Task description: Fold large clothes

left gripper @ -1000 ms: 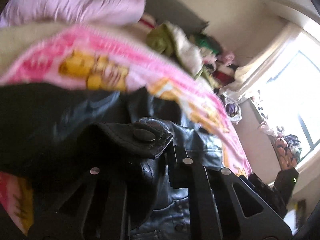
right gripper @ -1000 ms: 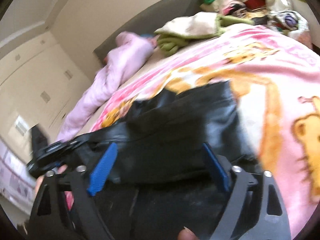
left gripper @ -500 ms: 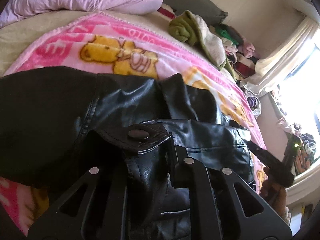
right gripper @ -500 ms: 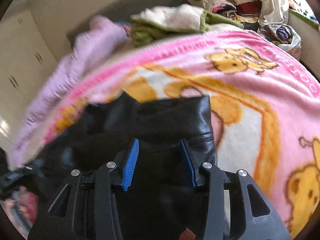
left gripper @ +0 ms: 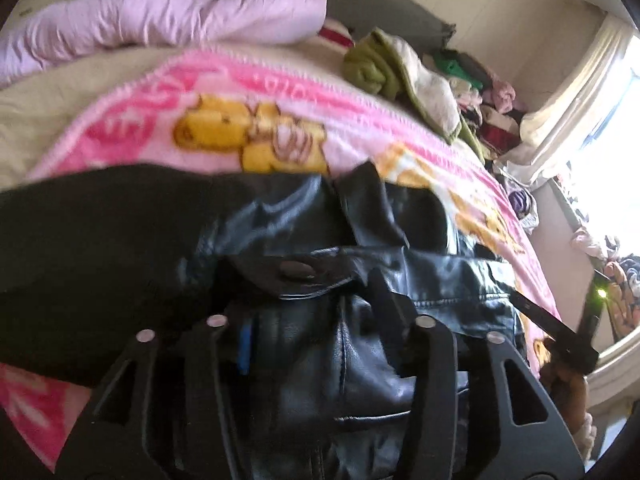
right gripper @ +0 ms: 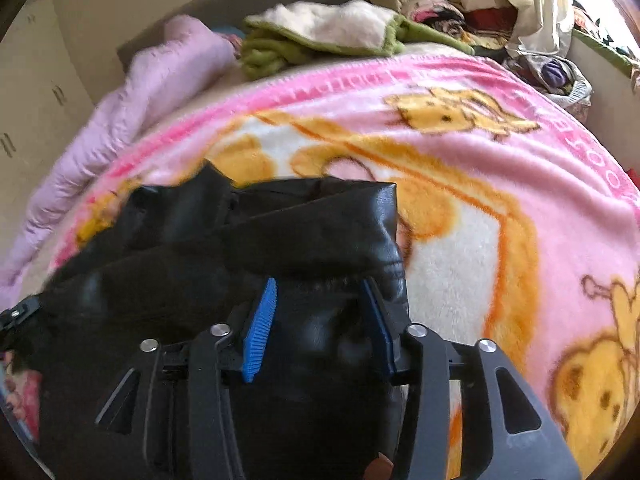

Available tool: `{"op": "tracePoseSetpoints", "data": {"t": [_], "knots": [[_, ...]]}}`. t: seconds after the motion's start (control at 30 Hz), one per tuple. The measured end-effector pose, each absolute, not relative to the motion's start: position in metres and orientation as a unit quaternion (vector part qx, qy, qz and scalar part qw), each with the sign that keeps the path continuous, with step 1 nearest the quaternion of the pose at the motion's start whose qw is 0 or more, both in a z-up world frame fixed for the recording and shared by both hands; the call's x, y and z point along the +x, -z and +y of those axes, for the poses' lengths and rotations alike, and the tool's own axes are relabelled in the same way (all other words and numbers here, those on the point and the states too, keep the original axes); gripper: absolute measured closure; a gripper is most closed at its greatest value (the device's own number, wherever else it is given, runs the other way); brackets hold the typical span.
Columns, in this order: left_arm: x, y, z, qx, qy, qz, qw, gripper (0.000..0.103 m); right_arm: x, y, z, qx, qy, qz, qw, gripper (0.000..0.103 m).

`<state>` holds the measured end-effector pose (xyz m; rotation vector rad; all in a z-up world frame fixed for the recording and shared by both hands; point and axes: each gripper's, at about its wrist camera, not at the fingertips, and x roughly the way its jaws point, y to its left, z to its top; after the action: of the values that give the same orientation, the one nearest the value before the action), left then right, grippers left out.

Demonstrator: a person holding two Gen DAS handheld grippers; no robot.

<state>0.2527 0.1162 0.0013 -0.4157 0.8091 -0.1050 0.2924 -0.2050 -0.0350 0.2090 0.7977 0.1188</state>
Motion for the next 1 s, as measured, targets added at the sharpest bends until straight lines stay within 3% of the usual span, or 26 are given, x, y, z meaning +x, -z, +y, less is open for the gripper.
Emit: {"op": "tracePoseSetpoints", "data": {"t": [0.07,0.27,0.73,1.0], "knots": [[0.247,-0.01,0.118,-0.189,0.033,0.374,0.907,0.057,0.28,0.024,-0.203,0.104,-0.074,0.375,0.918,0.05],[0.237,-0.027,0.112,-0.173,0.031,0.349,0.92,0.057,0.245,0.011,-0.182,0.092,-0.134,0.368,0.916,0.044],[0.243,0.037,0.068,-0.128,0.061,0.476,0.868,0.057,0.229,0.051,-0.172,0.076,-0.098,0.426,0.896,0.04],[0.243,0.037,0.068,-0.123,0.068,0.474,0.869,0.055,0.226,0.055,-0.166,0.072,-0.084,0.431,0.895,0.036]]}}
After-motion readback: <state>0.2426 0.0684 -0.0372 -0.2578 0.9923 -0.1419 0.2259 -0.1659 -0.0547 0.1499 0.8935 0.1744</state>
